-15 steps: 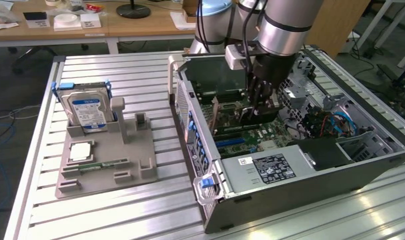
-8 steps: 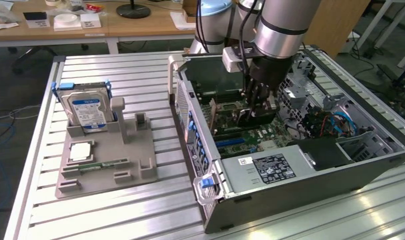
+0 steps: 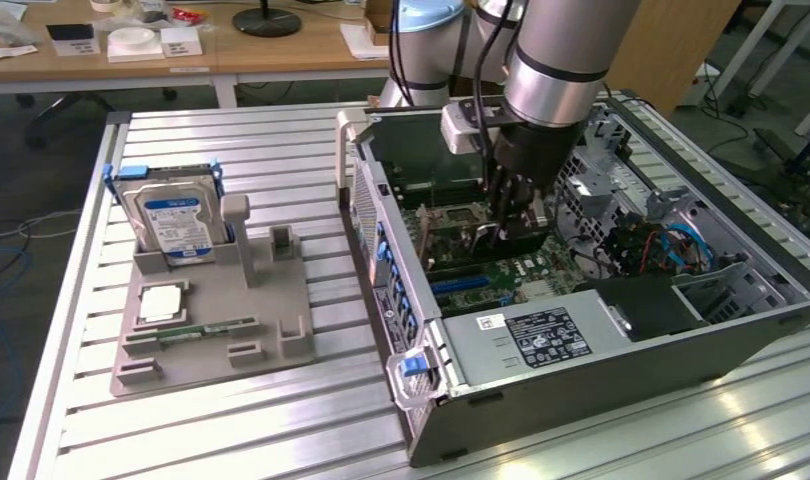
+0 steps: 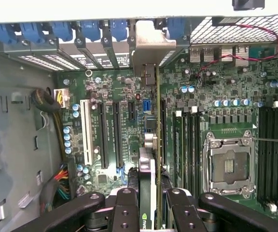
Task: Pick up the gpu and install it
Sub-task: 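Insert the gpu into the slot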
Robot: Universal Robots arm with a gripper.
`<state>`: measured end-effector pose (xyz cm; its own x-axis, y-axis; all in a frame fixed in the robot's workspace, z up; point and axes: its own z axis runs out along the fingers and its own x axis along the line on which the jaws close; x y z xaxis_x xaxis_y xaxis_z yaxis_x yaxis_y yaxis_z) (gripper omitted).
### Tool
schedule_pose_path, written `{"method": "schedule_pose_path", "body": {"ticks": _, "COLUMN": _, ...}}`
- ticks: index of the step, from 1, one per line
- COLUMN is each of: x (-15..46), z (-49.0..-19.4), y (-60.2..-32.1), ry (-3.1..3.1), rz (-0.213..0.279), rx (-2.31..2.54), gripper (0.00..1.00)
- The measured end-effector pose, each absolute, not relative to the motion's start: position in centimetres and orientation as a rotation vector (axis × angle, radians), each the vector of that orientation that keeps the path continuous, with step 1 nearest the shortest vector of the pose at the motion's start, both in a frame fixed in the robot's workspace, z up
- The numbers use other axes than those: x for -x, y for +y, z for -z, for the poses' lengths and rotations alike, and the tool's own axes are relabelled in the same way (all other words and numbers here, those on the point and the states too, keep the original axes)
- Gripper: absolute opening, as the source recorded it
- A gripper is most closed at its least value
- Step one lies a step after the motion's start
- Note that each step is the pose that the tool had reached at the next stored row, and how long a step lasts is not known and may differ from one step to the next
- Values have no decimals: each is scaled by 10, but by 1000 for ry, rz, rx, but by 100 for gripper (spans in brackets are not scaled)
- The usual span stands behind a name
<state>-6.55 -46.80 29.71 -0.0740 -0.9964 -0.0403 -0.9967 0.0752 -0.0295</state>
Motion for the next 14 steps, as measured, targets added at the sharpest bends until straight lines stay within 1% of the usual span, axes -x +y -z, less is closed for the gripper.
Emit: {"method": "schedule_pose_path", "body": {"ticks": 14, "x": 67, "z": -291, "y": -467, "ry": 2265, "rz": -11, "rx": 2102, "gripper": 27}}
